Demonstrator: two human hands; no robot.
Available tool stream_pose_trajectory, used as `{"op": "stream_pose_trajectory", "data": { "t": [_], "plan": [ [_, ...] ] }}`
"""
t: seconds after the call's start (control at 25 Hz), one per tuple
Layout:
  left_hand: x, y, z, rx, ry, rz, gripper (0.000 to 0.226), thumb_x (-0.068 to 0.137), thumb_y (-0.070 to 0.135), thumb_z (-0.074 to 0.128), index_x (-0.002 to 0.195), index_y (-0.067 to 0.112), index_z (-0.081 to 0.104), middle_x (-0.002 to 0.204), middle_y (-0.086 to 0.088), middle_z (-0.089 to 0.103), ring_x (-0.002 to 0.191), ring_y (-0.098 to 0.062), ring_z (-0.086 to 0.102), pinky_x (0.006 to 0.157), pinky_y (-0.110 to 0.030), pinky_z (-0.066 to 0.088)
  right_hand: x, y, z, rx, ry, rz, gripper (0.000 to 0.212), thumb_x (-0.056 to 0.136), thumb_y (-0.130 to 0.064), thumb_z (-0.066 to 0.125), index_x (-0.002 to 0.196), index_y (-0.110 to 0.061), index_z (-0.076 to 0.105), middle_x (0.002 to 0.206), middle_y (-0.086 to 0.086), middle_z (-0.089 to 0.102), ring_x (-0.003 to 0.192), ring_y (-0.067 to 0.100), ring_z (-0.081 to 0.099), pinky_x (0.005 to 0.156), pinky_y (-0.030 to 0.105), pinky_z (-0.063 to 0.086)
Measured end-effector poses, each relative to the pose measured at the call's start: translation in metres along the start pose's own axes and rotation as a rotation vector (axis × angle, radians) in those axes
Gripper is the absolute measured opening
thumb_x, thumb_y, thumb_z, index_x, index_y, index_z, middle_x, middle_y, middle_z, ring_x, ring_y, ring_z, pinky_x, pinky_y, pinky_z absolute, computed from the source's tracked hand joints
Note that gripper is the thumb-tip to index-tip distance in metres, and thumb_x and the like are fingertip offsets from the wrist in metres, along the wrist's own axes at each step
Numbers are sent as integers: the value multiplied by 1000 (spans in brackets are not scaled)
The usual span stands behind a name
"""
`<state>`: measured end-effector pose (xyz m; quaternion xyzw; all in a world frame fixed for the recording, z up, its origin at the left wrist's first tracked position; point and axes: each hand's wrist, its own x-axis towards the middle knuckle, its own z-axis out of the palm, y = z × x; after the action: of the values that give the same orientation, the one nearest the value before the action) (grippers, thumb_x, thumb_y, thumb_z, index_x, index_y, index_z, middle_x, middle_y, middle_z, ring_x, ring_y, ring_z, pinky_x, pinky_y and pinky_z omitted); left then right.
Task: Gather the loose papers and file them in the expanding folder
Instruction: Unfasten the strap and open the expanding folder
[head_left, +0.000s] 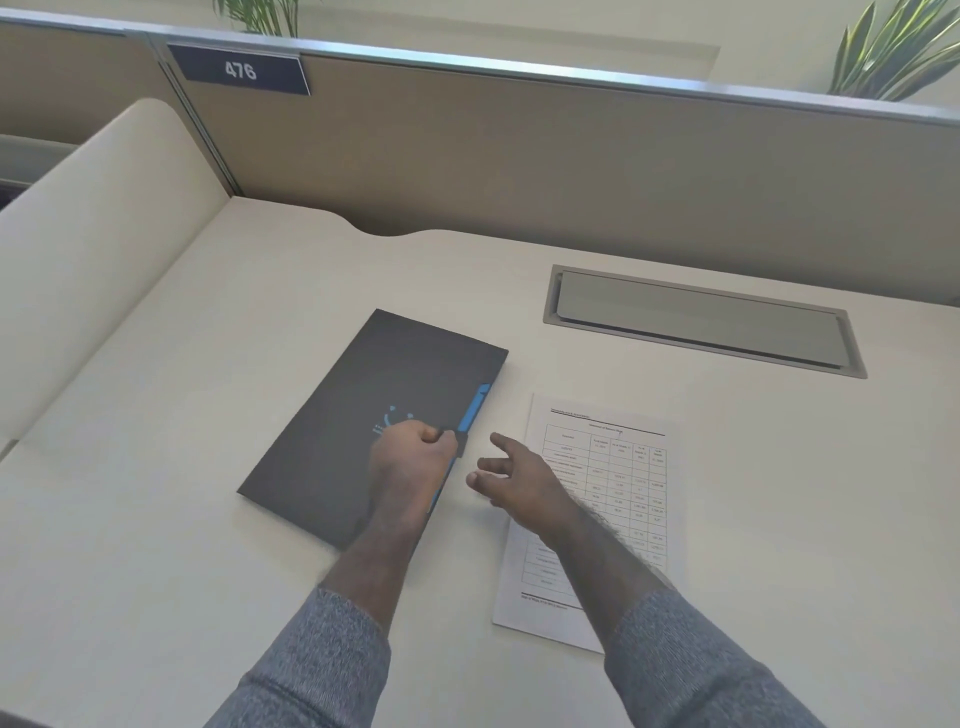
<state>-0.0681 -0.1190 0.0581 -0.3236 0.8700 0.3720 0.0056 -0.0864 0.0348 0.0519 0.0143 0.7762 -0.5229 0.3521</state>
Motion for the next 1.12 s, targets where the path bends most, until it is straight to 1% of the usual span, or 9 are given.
{"op": "stream_pose_trajectory", "data": {
  "t": [0.12,0.28,0.44,0.56,0.68,0.8,0.92,1.04,1.12],
  "plan": [
    [-15,8,5,-29,-35,-24,30,70,38,57,60,12,66,52,0,66,53,-17,63,50,-28,50,5,-3,14,57,62,51,80,81,-27,76,147,-6,35,126,10,67,114,24,64,98,45,51],
    [-28,17,7,-47,-44,-8,24,73,41,61,55,25,62,54,14,64,58,-4,62,51,-20,46,5,-2,22,205,90,38,29,81,-12,68,109,-15,68,94,17,74,78,20,67,77,38,60],
    [-39,23,14,-63,-109,134,23,74,55,57,71,33,64,71,18,68,73,-2,65,65,-24,52,4,-9,18,197,123,32,23,85,-7,63,106,-9,73,93,8,76,78,20,70,59,23,59],
    [-42,22,8,-164,-62,215,43,82,67,47,67,29,59,65,15,64,66,-3,62,59,-23,49,-2,-12,14,265,180,-4,23,94,-23,56,104,-10,73,94,10,77,82,25,75,59,25,59],
    [-27,10,-8,15,57,259,31,84,59,53,98,34,64,115,10,65,110,-14,57,90,-35,49,-5,-19,5,423,183,-20,26,101,-22,49,107,-5,67,102,19,74,86,33,75,65,33,63],
    [-14,6,-28,130,-136,122,77,70,72,60,134,31,51,155,0,34,141,-19,33,110,-44,36,-10,-35,-6,407,143,-115,22,100,-23,52,99,-11,70,98,12,76,85,30,75,70,37,63],
    [-14,12,-43,-18,-205,134,92,61,76,64,140,33,45,152,3,39,131,-14,45,102,-35,41,-20,-52,-11,426,101,-198,23,99,-19,53,84,-16,71,85,8,76,79,28,76,66,36,62],
    [-17,19,-57,-155,-226,151,74,63,70,67,129,38,55,135,10,57,104,-8,56,87,-29,46,-27,-65,-13,445,78,-263,23,100,-13,51,92,-8,73,84,14,77,71,27,76,59,31,60],
    [-15,22,-68,-250,-263,138,63,63,70,67,118,42,61,127,13,61,103,-4,59,87,-29,49,-31,-71,-17,434,85,-276,23,100,-11,50,100,-2,71,89,20,77,70,28,77,57,31,61]
  ]
}}
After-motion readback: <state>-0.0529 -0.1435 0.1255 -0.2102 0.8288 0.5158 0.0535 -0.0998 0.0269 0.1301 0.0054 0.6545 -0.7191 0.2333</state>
